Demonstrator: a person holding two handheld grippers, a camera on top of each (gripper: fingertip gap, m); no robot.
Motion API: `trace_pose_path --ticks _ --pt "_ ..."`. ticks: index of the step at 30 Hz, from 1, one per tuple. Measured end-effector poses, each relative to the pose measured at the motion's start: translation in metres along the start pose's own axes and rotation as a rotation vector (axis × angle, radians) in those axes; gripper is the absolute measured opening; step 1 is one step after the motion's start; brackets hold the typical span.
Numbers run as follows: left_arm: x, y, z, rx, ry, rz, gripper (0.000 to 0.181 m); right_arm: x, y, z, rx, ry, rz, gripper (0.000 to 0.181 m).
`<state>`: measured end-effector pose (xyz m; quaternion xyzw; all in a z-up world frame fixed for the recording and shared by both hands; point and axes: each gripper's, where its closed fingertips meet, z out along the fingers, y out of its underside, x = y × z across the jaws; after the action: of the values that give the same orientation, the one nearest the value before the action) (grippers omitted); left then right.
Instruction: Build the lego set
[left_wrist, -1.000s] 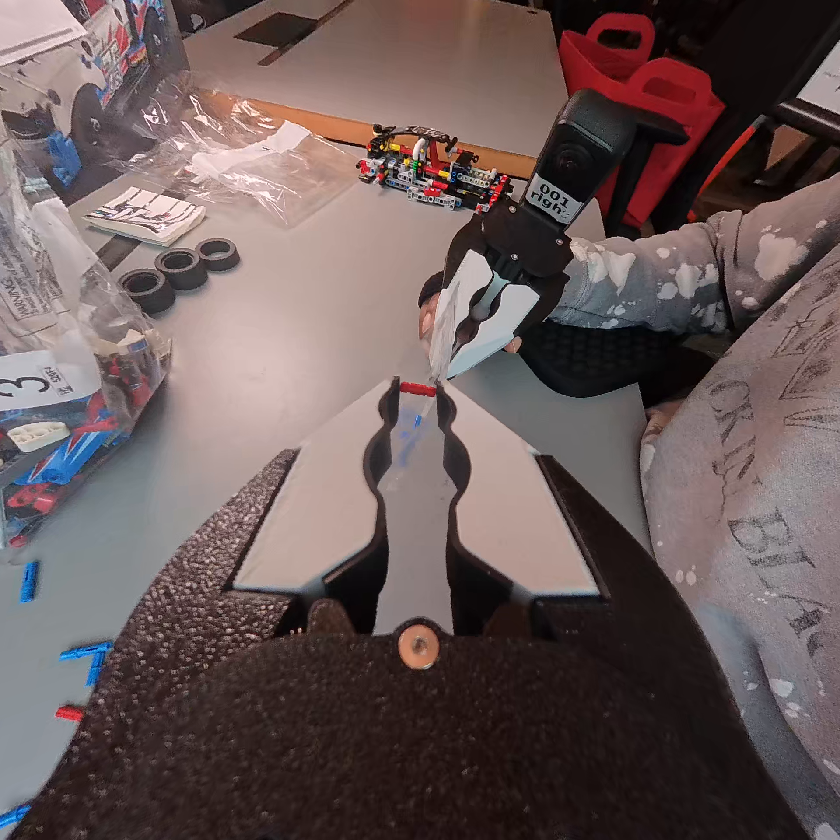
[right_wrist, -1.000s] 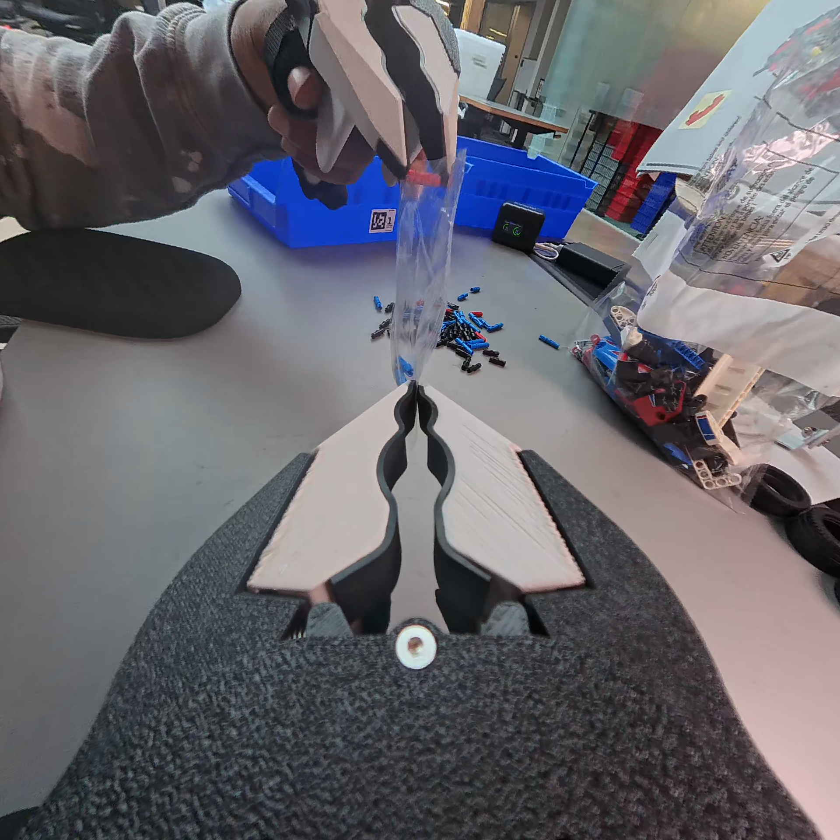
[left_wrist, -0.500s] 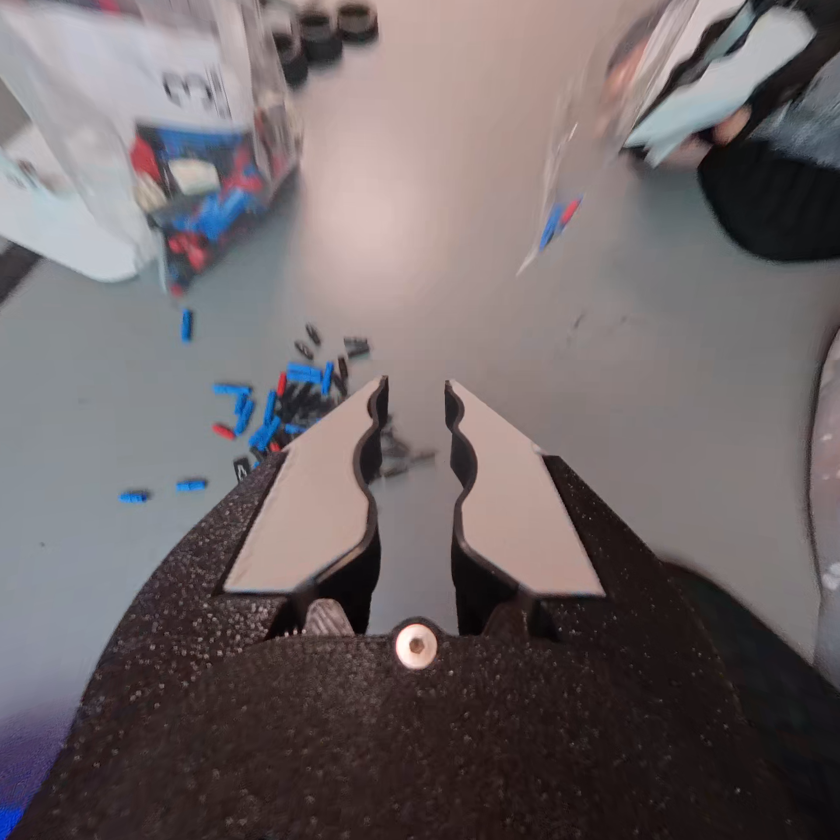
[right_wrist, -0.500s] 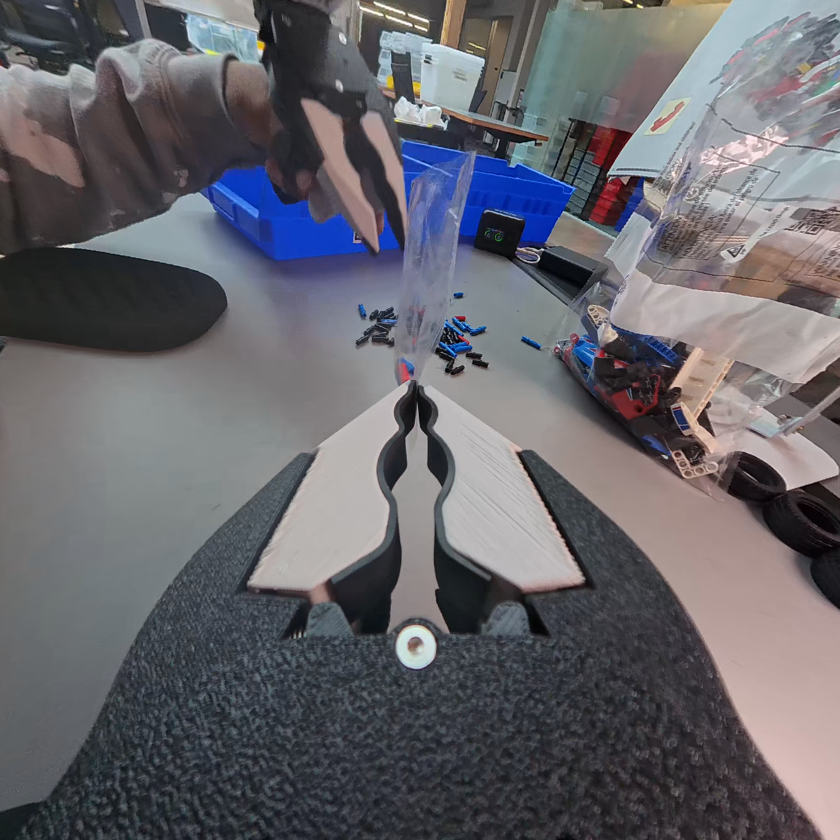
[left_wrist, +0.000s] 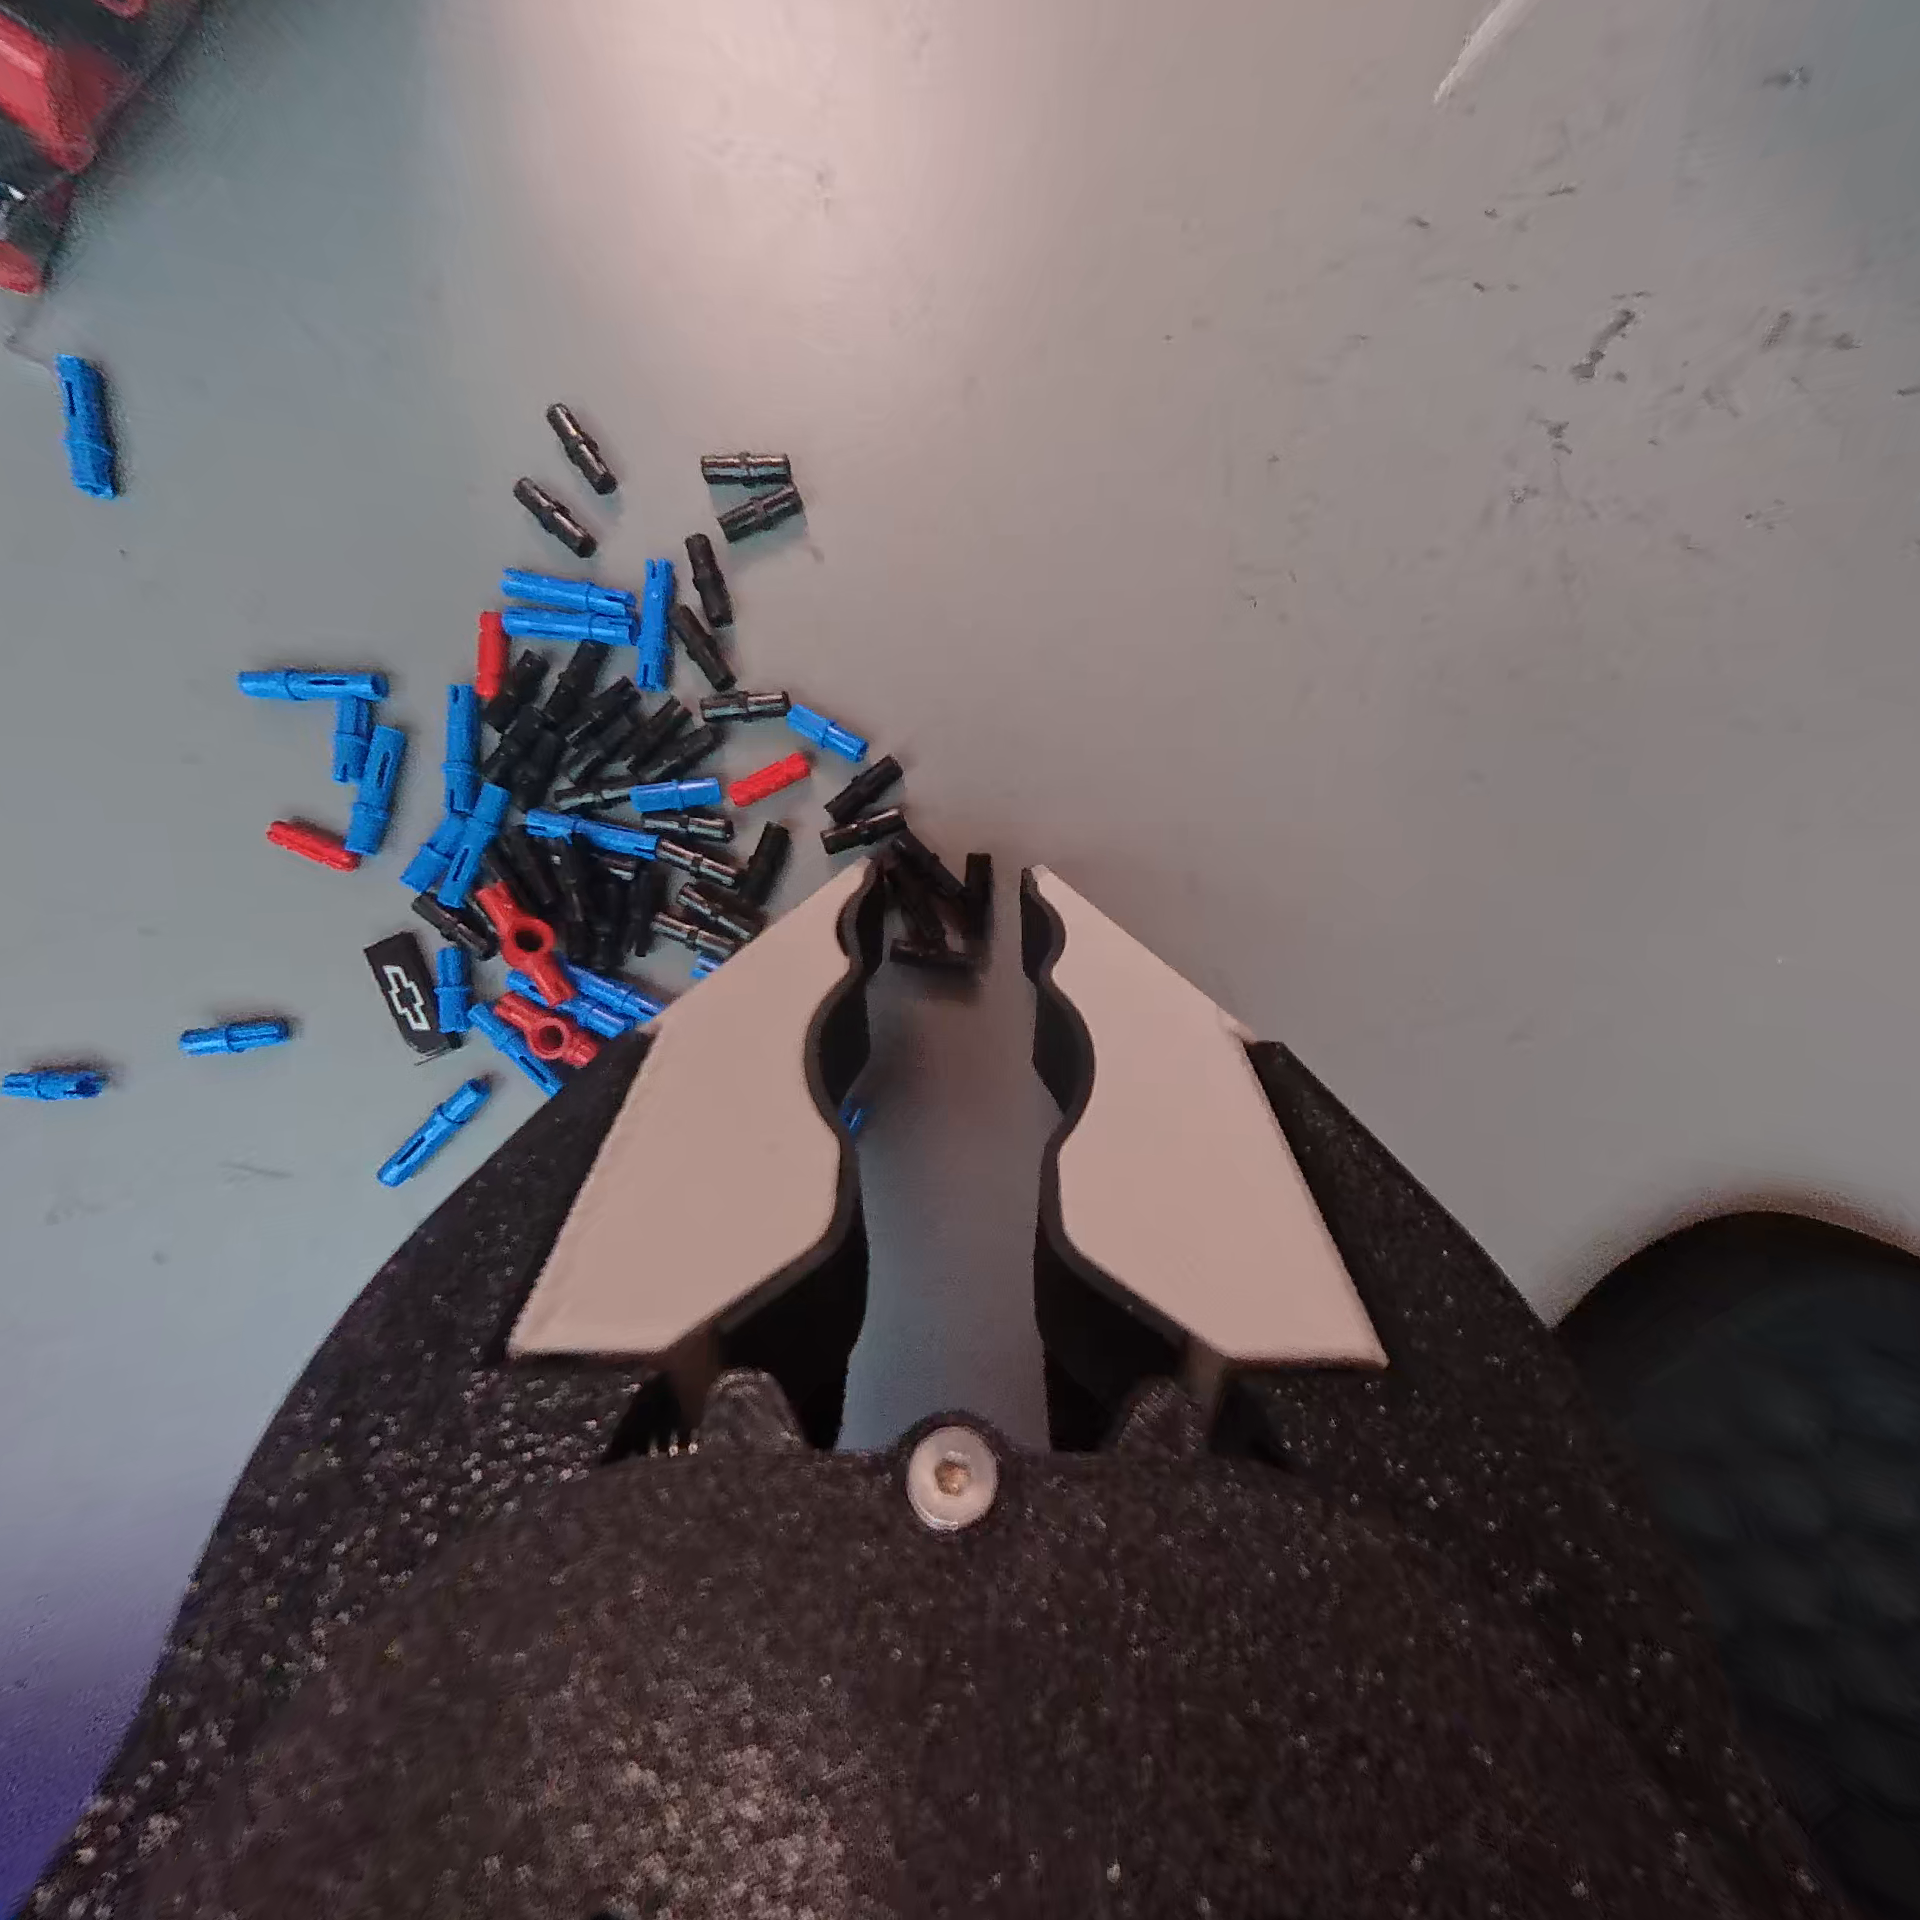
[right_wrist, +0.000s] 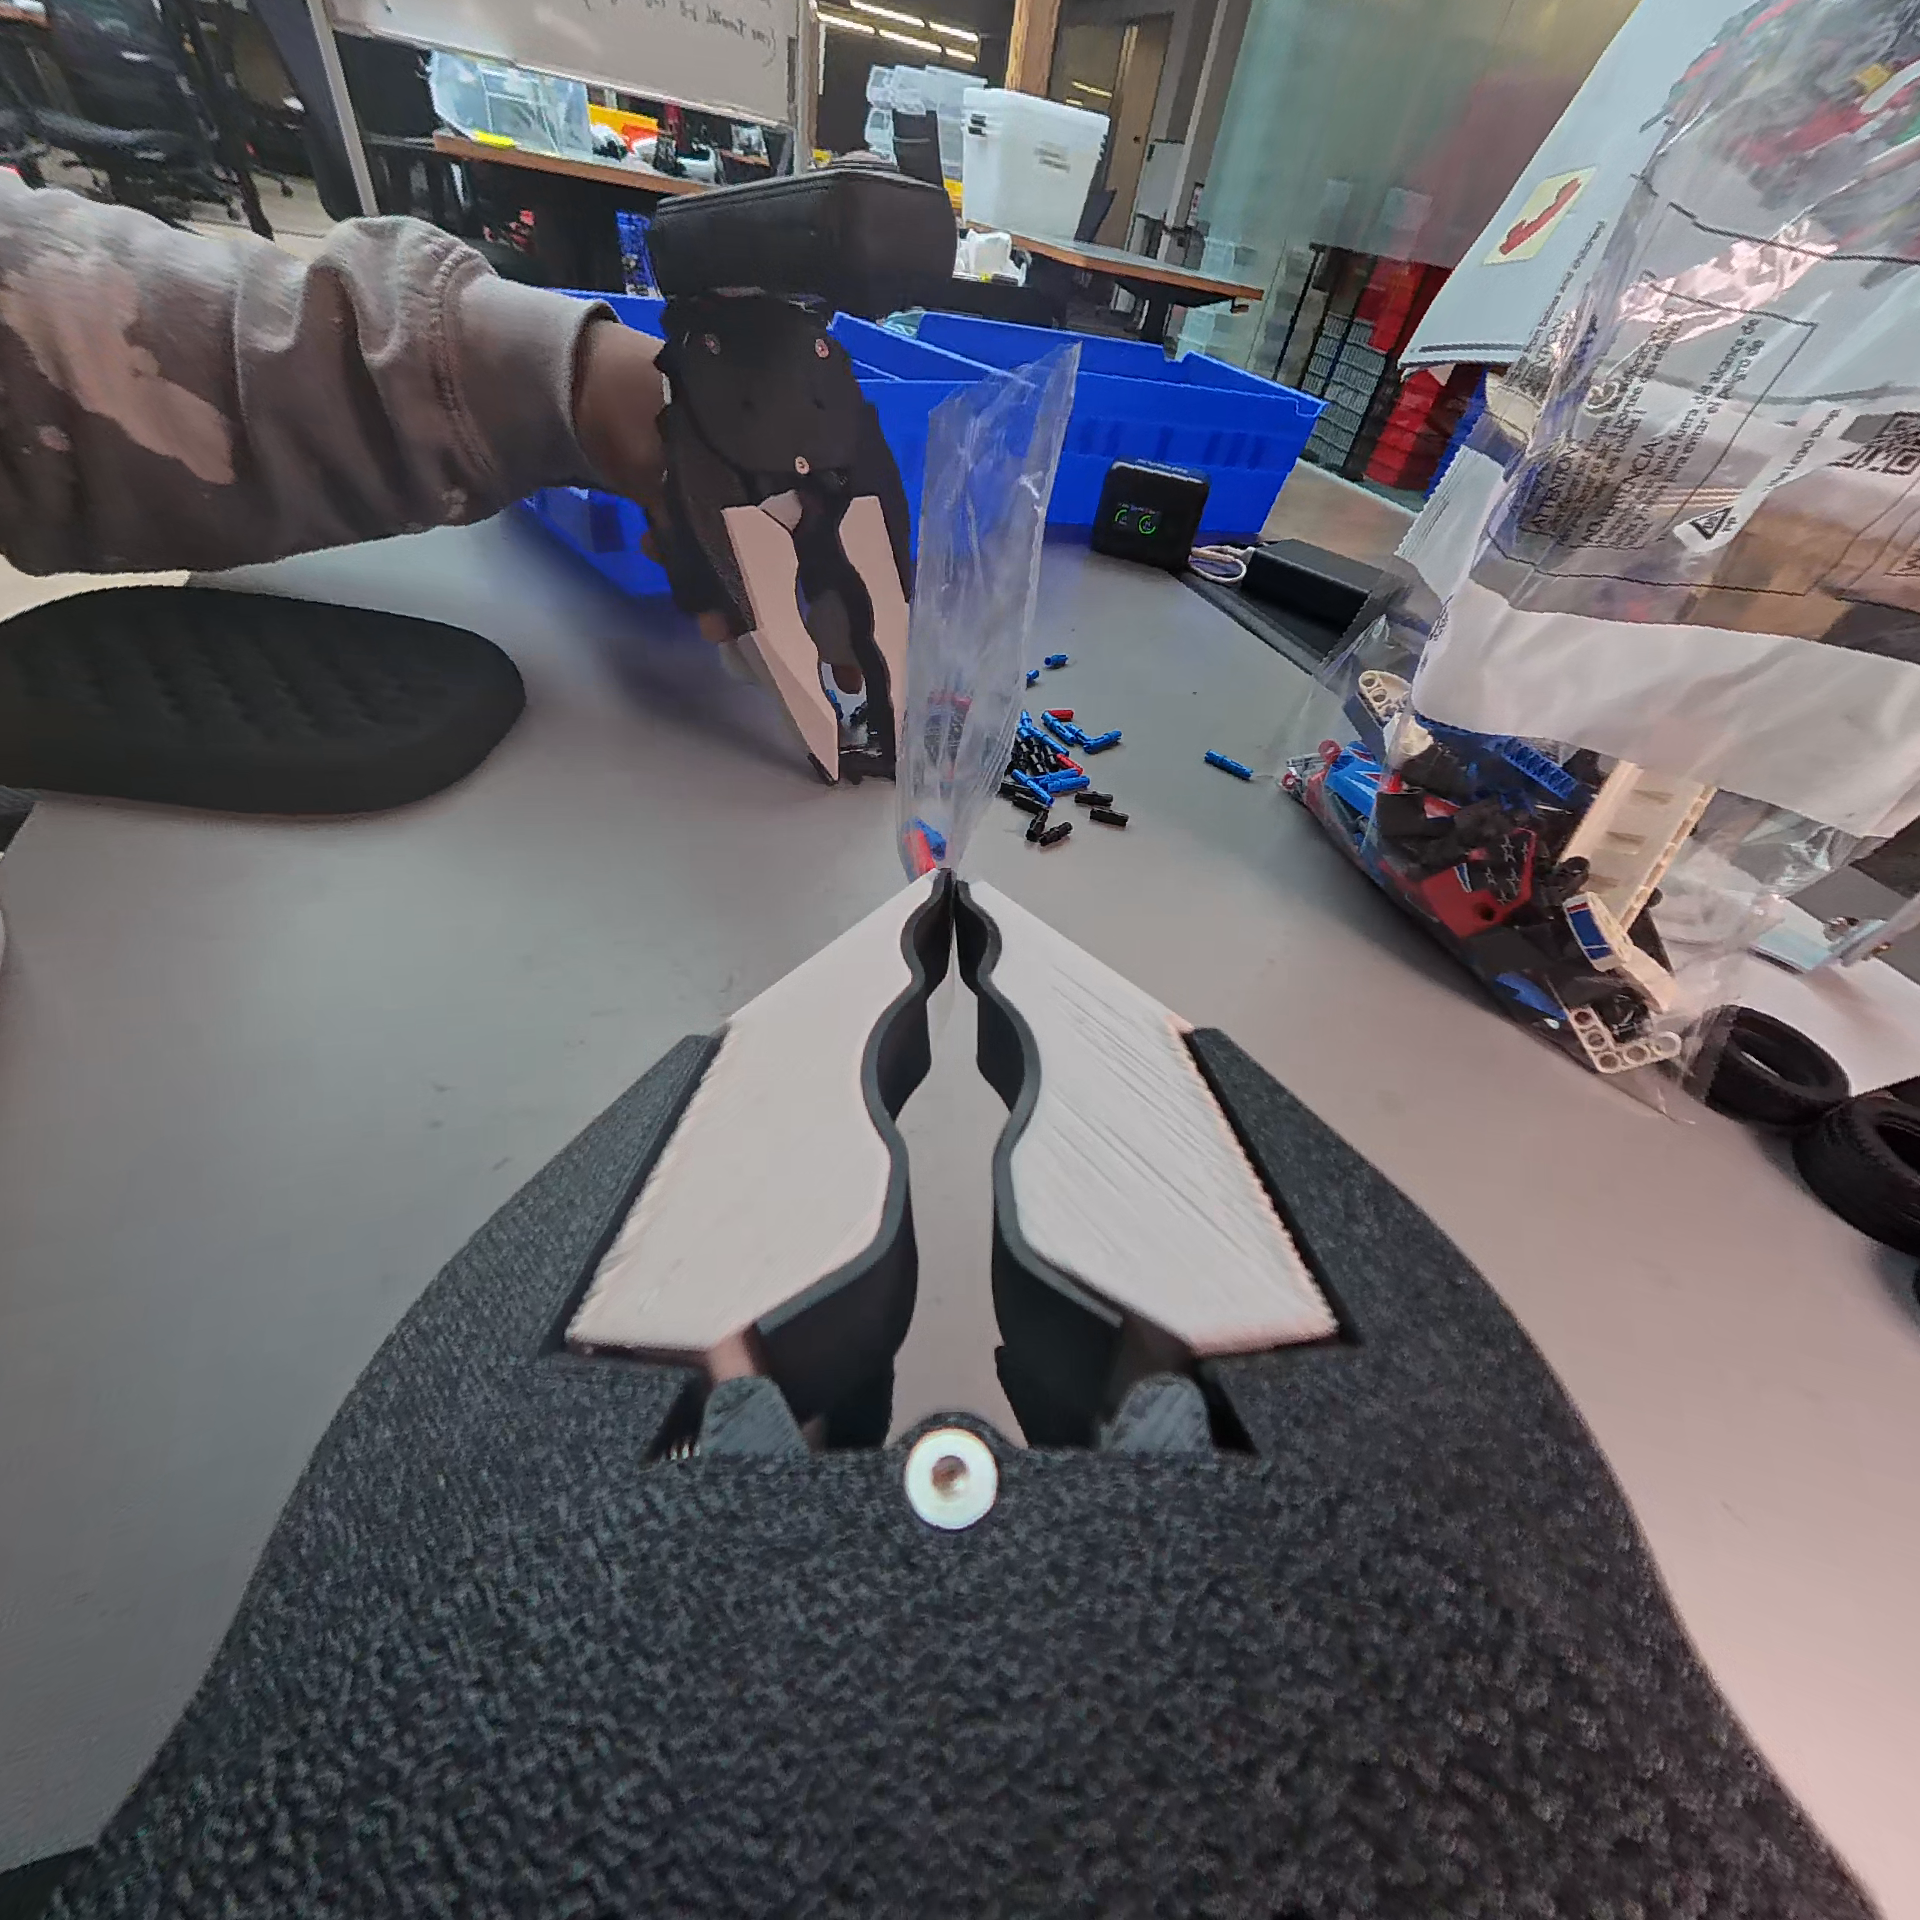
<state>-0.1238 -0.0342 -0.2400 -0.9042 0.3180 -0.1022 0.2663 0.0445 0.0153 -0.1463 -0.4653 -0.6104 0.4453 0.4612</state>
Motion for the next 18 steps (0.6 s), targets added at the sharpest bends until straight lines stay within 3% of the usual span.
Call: trace_pose_path --ticks 18 --pt "0.0038 0.0012 -0.0018 -0.012 -0.026 -0.003 0.014 0.0003 0.0007 -0.0006 -0.002 -0.004 0.002 0.000"
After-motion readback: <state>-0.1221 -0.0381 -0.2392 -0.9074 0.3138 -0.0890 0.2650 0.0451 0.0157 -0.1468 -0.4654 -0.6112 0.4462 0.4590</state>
